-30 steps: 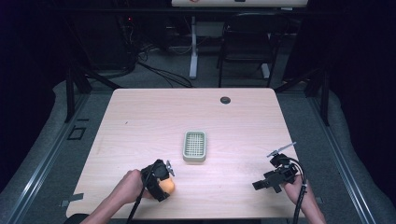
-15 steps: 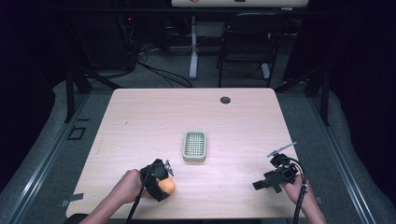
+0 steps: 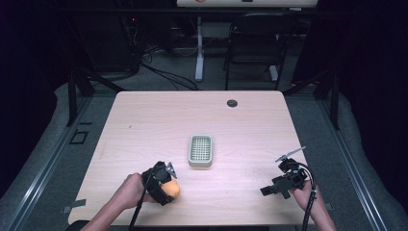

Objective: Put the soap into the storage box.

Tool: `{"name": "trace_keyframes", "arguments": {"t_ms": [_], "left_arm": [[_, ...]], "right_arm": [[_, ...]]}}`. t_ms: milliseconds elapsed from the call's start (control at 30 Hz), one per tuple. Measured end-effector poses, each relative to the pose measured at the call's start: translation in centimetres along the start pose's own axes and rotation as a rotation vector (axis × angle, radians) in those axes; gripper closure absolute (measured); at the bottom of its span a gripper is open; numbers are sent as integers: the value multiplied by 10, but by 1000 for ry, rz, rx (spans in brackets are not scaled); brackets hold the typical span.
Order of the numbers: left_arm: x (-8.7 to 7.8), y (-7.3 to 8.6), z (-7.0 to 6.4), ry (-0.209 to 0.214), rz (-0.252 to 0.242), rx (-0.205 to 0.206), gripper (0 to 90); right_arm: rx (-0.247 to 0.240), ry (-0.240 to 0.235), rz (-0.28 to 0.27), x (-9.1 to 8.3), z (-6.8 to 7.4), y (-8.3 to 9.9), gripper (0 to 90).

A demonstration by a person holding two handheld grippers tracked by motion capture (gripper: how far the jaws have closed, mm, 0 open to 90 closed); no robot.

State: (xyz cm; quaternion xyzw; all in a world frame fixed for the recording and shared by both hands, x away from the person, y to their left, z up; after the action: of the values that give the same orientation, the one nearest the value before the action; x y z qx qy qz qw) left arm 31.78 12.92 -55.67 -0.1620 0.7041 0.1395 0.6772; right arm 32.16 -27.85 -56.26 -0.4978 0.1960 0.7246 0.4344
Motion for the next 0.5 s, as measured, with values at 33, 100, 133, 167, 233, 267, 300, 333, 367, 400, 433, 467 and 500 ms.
{"name": "trace_keyframes", "arguments": {"t_ms": [33, 100, 133, 167, 233, 267, 300, 333, 367, 400, 433, 467, 500], "left_arm": [[-1, 0, 0, 1, -2, 0, 254], [-2, 0, 1, 0, -5, -3, 254], [-2, 0, 1, 0, -5, -3, 254], [-2, 1, 1, -3, -6, -3, 254], [-4, 1, 3, -5, -15, -11, 254], [-5, 1, 3, -1, -12, -10, 254], [-5, 1, 3, -1, -12, -10, 254], [-5, 2, 3, -2, -15, -11, 254], [-6, 2, 4, -4, -21, -16, 254], [-8, 2, 5, -5, -30, -20, 254], [-8, 3, 5, 2, -32, -22, 254], [-9, 3, 6, 1, -31, -22, 254], [-9, 3, 6, 1, -34, -28, 254]], "right_arm": [[0, 1, 0, 0, 0, 0, 150], [3, 0, -2, 0, 0, 0, 150], [3, 0, -2, 0, 0, 0, 150], [4, -2, -3, 0, 0, 0, 150], [5, -3, -6, 0, 0, 0, 150], [8, -1, -9, 0, 0, 0, 150], [8, -1, -9, 0, 0, 0, 150], [4, -2, -5, 0, 0, 0, 150], [10, -7, -13, 1, 1, -1, 150], [3, -3, -2, 0, 0, 0, 150], [7, -4, -6, 1, 0, 0, 150], [21, -8, -24, 2, 1, -1, 150], [14, -9, -16, 1, 1, -1, 150]]}}
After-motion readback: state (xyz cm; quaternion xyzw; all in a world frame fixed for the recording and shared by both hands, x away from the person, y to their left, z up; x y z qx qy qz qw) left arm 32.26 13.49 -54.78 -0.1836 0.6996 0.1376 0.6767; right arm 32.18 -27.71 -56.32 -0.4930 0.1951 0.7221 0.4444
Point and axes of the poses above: each handheld gripper's, and its own axes: x roughly forward along the jaws, y roughly out of its underside, z roughly to its left, the point moved 3 cm from there along x, roughly forward along the jaws, and after that the axes turned 14 degrees about z, right-handed, at the moved point
